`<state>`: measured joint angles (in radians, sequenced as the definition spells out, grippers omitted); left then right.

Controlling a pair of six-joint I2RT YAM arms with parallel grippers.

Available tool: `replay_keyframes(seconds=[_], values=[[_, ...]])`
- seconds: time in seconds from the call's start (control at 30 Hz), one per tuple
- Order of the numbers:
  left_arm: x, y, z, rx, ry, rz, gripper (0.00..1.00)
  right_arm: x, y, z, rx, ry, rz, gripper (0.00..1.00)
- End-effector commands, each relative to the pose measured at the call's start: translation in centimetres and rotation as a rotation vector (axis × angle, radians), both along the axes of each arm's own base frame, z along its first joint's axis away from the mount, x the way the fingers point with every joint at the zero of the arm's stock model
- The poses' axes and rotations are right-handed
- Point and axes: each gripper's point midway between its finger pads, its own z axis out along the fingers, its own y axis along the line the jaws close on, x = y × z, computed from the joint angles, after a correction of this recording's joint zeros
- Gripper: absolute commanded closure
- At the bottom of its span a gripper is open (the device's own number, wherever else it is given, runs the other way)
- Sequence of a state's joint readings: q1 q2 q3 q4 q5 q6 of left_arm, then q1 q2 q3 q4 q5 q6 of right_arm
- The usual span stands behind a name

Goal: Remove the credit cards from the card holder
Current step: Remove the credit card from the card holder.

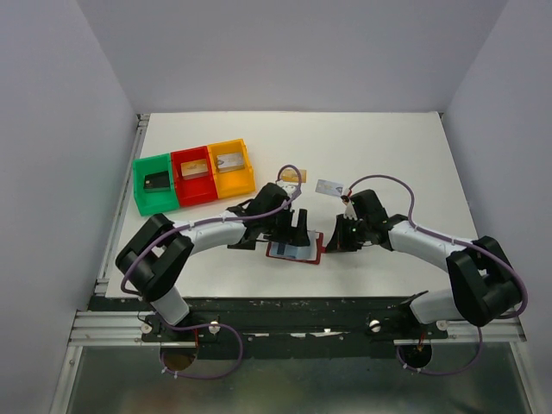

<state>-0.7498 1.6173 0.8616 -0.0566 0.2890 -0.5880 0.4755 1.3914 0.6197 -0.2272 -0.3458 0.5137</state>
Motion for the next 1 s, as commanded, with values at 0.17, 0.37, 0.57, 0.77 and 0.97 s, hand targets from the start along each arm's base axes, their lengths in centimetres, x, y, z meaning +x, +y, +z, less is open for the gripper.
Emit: replay_keyframes(seconds=[0.17,0.37,0.57,0.77,0.97], values=[[-1.6,-3.9,1.3,-0.032,-0.025,-0.207,0.09,0.3,0.0,-0.1,0.003,-0.002,-0.003,1.00],[-2.4,-5.5,1.8,-0.034,-0.041,-0.289,0.09,0.4,-0.5,-0.2,-0.019,-0.001,-0.026,1.00],[-3.4,-7.3,2.2,-0.016,-0.063,-0.381,0.09,0.5,-1.4,-0.7,-0.059,0.011,-0.069,0.99],[-3.0,-7.5,4.5,-0.045,-0.142,-0.364,0.08,0.5,-2.7,-0.7,-0.105,-0.003,-0.126,0.72],[-2.8,-7.9,7.9,-0.103,-0.195,-0.359,0.08,0.9,-3.3,0.1,-0.118,-0.028,-0.157,0.59]])
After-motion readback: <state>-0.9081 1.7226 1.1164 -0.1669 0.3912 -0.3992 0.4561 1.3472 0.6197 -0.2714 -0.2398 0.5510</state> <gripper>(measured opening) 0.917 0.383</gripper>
